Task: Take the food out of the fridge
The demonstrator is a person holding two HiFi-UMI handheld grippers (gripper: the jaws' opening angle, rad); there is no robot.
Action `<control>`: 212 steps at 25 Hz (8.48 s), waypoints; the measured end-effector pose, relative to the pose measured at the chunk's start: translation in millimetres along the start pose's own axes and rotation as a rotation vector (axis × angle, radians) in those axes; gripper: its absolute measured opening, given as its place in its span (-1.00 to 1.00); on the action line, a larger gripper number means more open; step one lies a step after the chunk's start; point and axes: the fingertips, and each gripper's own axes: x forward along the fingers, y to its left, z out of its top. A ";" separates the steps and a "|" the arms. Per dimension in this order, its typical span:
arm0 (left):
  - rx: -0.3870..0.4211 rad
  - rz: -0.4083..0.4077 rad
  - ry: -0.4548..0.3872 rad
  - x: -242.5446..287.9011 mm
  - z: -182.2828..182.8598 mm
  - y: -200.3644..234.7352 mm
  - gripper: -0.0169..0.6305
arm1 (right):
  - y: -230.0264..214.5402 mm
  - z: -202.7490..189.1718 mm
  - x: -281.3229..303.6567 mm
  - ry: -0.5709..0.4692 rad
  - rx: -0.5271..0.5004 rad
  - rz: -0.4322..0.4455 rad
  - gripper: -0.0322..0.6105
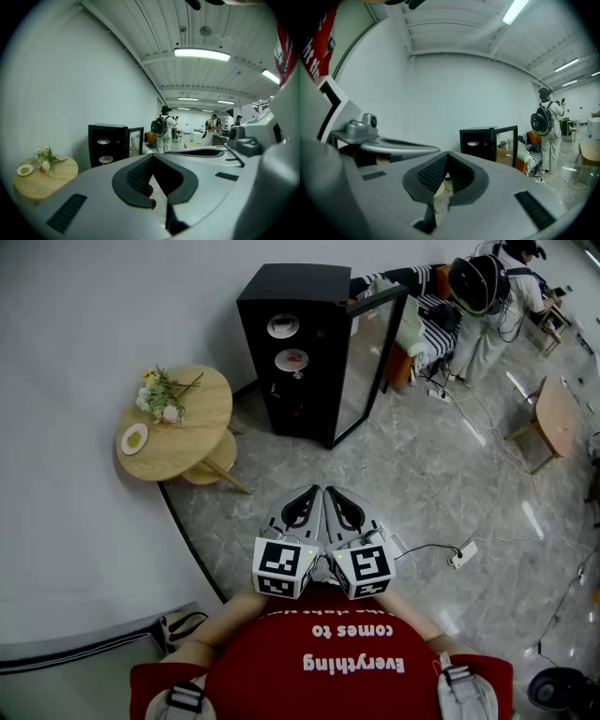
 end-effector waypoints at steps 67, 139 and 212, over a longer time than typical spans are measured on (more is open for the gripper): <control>0.094 0.077 0.133 227.0 54.9 225.5 -0.93 | -104.7 38.0 303.0 0.031 0.048 0.069 -0.87; 0.124 -0.082 0.375 372.2 30.1 381.7 -0.93 | -355.6 -75.0 575.4 0.531 0.193 -0.505 -0.21; -0.080 0.305 0.270 257.2 10.9 422.9 -0.93 | -88.5 -19.3 511.3 0.364 0.123 0.268 -0.26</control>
